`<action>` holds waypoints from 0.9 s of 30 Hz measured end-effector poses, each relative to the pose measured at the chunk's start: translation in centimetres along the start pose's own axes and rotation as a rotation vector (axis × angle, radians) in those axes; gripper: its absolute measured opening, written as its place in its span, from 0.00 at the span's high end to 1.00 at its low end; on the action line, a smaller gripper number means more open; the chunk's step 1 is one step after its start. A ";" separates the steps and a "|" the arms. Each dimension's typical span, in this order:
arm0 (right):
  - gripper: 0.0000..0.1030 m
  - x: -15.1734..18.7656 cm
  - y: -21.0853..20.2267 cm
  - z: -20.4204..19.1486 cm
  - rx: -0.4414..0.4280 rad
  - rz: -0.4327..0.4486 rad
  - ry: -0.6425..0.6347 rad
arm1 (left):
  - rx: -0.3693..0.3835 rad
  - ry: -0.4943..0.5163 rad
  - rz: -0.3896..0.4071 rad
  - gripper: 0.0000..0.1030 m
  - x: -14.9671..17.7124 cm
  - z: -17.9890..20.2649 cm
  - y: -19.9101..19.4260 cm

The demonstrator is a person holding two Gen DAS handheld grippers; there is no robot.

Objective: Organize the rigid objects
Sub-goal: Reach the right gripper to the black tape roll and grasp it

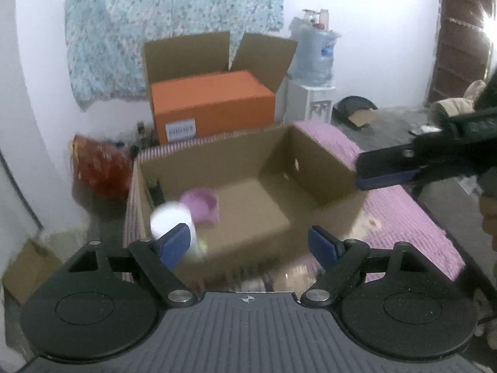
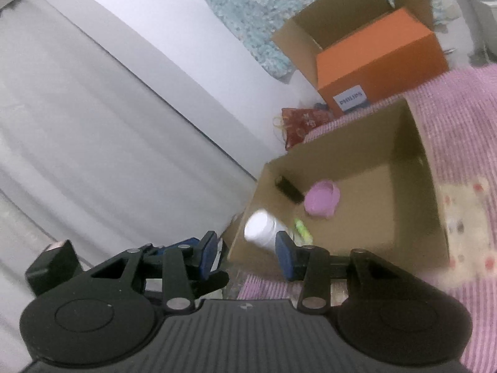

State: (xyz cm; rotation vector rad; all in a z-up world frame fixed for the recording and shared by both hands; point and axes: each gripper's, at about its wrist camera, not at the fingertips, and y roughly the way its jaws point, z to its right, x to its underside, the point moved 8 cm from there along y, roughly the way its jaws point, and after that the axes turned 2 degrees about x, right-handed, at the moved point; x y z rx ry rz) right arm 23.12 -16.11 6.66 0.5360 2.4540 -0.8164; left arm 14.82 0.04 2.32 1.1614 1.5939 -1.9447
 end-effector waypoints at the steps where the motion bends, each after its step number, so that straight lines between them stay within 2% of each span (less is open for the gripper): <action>1: 0.57 1.1 -0.2 0.2 0.002 0.001 0.010 | 0.001 -0.024 -0.008 0.19 1.2 0.0 0.0; 7: 0.57 7.6 0.2 2.8 0.016 -0.020 0.136 | 0.043 -0.153 -0.095 0.19 6.8 -0.2 1.9; 10: 0.57 10.0 1.8 4.0 0.074 -0.064 0.158 | 0.047 -0.187 -0.137 0.19 9.0 -0.2 3.5; 15: 0.57 12.0 4.1 4.2 0.147 -0.129 0.094 | -0.027 -0.139 -0.190 0.19 11.4 -0.3 5.8; 21: 0.61 13.5 7.5 4.6 0.231 -0.178 0.007 | -0.034 -0.121 -0.237 0.21 13.4 -0.2 7.7; 27: 0.65 14.7 9.8 5.0 0.258 -0.220 -0.038 | -0.025 -0.100 -0.239 0.25 13.5 -0.1 8.5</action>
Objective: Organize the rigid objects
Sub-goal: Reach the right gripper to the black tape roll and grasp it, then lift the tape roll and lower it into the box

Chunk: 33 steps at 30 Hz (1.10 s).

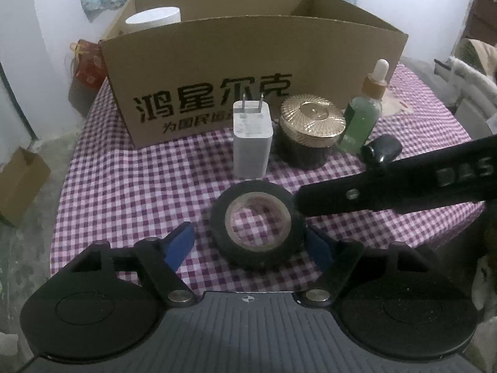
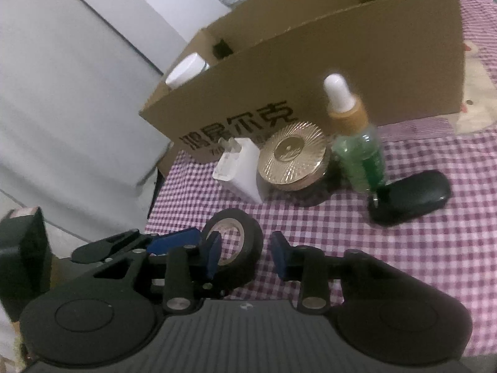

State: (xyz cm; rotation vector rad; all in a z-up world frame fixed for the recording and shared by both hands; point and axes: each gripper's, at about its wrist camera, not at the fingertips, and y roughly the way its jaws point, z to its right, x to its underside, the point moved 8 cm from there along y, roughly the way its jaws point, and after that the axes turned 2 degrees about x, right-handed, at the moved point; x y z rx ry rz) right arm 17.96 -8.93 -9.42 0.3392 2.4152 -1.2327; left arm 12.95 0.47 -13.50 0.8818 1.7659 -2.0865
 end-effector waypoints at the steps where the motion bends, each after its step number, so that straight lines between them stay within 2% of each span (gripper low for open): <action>1: 0.65 0.1 0.2 0.0 0.004 -0.006 -0.006 | 0.002 0.002 0.001 0.26 0.1 0.2 -0.2; 8: 0.73 0.2 1.9 -0.4 0.032 -0.028 -0.054 | -0.007 0.035 0.010 0.28 0.4 0.8 0.2; 12: 0.77 0.1 2.2 -0.9 0.049 -0.024 -0.087 | -0.003 0.043 0.019 0.35 0.3 1.0 0.3; 19: 0.79 0.3 2.4 -1.6 0.067 -0.011 -0.119 | -0.004 0.040 0.022 0.35 0.2 1.1 0.2; 27: 0.79 0.4 1.2 -1.9 0.072 0.008 -0.118 | 0.013 0.022 0.040 0.35 0.1 1.3 -0.9; 33: 0.79 0.0 -1.6 -3.3 0.069 0.069 -0.163 | -0.004 0.032 0.109 0.36 -0.9 1.8 -3.9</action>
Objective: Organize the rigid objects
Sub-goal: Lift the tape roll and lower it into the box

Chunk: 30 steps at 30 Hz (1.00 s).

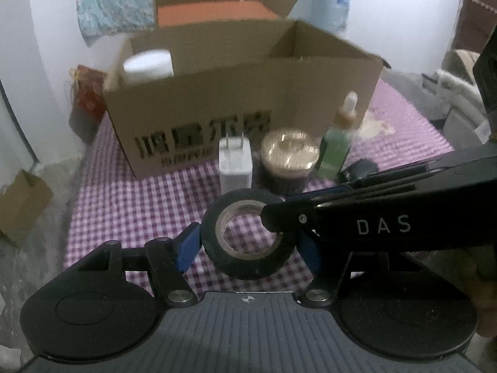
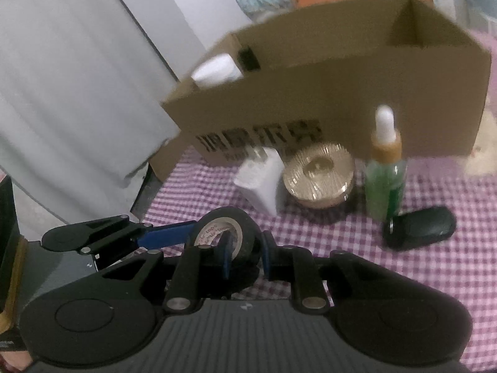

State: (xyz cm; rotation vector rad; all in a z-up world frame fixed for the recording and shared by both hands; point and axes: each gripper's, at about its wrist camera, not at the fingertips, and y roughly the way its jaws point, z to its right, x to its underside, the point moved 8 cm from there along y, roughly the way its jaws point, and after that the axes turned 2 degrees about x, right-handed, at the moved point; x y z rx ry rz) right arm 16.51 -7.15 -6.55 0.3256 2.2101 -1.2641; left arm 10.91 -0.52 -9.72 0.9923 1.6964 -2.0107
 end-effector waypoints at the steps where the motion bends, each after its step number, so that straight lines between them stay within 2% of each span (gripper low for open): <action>1: 0.79 -0.2 -0.6 -0.3 0.000 0.015 -0.010 | -0.006 0.004 0.016 0.36 -0.4 0.1 -0.7; 6: 0.79 -2.2 -4.1 -2.0 -0.006 0.113 -0.063 | -0.033 0.036 0.115 0.36 -3.0 0.6 -3.9; 10: 0.79 -5.0 -7.1 -3.1 -0.009 0.203 -0.115 | -0.048 0.074 0.195 0.36 -6.4 1.2 -5.9; 17: 0.79 -11.2 -9.6 -3.3 0.014 0.273 -0.200 | -0.035 0.126 0.243 0.36 -12.9 1.4 -6.0; 20: 0.79 -14.2 -9.6 -2.4 0.018 0.262 -0.207 | -0.012 0.118 0.214 0.36 -15.6 1.1 -4.5; 22: 0.79 -16.0 -8.6 -1.2 0.015 0.224 -0.196 | 0.004 0.110 0.177 0.36 -17.1 0.8 -2.8; 27: 0.79 -19.4 -4.2 2.3 0.001 0.069 -0.123 | 0.038 0.065 0.018 0.36 -18.7 -0.2 3.0; 30: 0.79 -19.6 -1.2 4.6 -0.002 -0.026 -0.065 | 0.042 0.061 -0.075 0.36 -18.6 -0.5 6.5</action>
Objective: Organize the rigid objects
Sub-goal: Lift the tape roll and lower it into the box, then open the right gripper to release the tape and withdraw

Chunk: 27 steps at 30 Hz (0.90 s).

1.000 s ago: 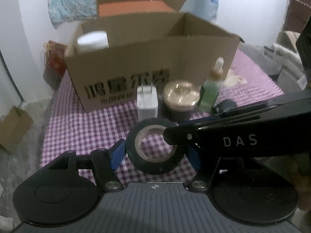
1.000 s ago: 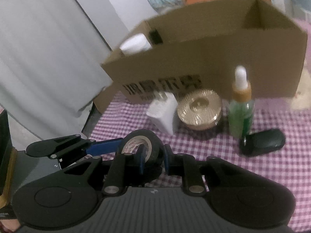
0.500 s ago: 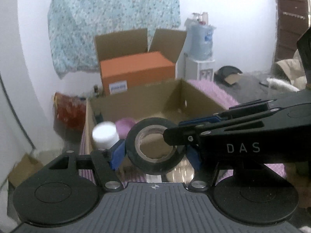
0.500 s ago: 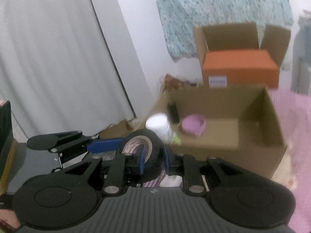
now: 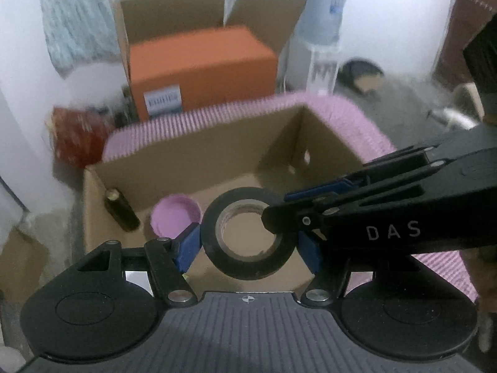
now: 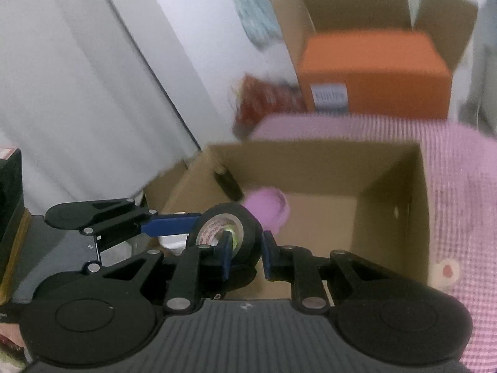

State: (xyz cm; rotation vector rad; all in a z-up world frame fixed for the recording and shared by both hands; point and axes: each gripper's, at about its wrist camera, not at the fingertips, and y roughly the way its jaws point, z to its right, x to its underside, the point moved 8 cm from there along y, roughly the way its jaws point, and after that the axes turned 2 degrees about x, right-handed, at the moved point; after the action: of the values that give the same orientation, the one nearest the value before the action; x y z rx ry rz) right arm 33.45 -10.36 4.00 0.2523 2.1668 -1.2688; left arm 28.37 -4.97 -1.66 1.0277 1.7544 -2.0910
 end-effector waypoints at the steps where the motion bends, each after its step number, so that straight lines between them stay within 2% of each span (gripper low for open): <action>1: 0.79 0.0 1.1 0.9 -0.005 -0.033 0.024 | 0.002 0.000 -0.032 0.36 0.1 -0.1 1.1; 7: 0.79 1.1 6.0 4.1 -0.039 -0.190 0.124 | 0.001 0.014 -0.180 0.35 1.2 -1.0 5.5; 15: 0.79 1.3 9.7 5.4 -0.069 -0.285 0.170 | -0.074 0.100 -0.251 0.35 1.6 -1.0 7.4; 22: 0.80 2.7 12.1 4.9 -0.086 -0.359 0.178 | -0.093 0.151 -0.267 0.33 1.7 -0.6 7.8; 27: 0.79 2.4 11.7 5.1 -0.105 -0.336 0.205 | -0.111 0.163 -0.232 0.30 1.3 -0.3 7.0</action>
State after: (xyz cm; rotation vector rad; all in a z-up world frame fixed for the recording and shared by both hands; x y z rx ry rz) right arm 38.81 -8.84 -7.66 -0.0295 2.5226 -1.3505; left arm 31.55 -6.15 -7.93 1.0330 2.1364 -2.0601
